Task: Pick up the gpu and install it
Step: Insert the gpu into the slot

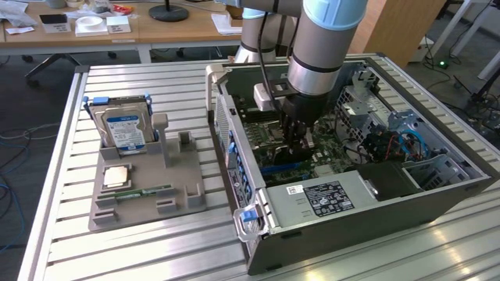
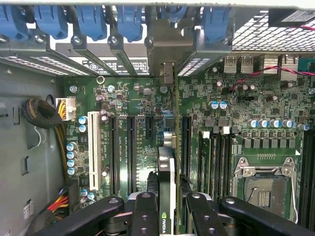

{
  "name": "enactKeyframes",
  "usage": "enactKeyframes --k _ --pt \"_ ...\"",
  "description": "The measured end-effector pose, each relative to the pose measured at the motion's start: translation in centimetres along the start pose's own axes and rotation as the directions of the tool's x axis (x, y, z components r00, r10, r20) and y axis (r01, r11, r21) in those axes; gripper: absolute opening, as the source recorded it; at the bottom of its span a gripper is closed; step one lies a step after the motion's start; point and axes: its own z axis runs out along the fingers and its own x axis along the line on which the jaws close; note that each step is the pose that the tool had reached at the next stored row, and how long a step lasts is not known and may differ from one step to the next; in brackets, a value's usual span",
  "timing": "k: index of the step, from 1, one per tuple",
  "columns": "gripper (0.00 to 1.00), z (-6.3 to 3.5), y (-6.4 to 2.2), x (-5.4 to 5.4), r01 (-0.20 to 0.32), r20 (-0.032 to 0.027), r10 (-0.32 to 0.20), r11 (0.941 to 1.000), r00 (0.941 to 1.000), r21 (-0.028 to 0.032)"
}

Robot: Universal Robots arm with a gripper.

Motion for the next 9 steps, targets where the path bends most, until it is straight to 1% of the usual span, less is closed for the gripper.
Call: enactKeyframes --k 5,9 --pt "0.27 0.13 0.00 -0.01 0.000 0.0007 0.000 1.0000 1.0000 0.0007" --pt "0.27 0.17 0.00 0.00 0.000 0.0001 0.000 1.0000 1.0000 0.0006"
